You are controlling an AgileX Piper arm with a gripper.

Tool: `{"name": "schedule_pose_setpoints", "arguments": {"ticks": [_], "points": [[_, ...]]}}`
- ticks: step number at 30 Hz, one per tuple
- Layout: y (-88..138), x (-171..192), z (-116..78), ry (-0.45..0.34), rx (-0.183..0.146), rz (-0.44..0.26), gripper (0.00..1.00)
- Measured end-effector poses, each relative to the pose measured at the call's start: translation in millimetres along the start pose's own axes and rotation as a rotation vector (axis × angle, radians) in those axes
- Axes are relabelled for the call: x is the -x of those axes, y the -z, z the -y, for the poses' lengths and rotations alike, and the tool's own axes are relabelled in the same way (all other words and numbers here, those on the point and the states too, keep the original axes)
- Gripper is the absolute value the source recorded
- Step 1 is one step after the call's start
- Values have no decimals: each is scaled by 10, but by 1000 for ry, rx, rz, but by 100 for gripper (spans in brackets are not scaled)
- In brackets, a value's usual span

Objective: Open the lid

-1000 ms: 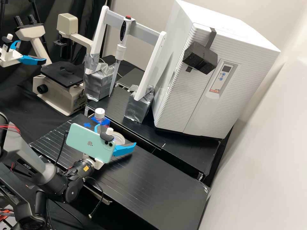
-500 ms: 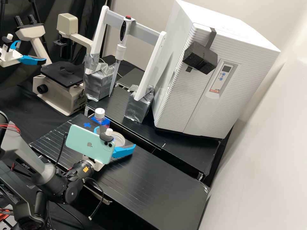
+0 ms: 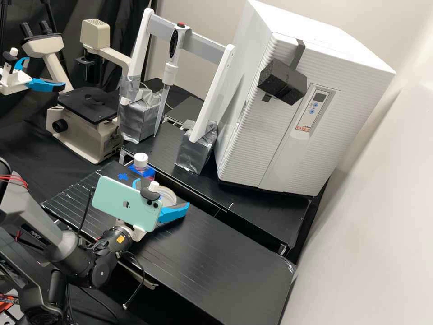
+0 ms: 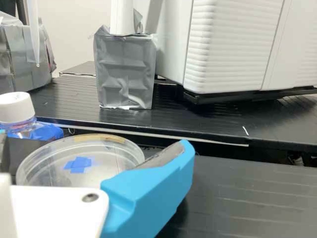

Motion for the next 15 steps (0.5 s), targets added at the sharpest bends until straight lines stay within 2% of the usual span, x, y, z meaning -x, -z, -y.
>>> {"name": "schedule_pose_setpoints", "arguments": {"ticks": [15], "points": [[19, -7, 14, 10, -2, -10, 0]]}}
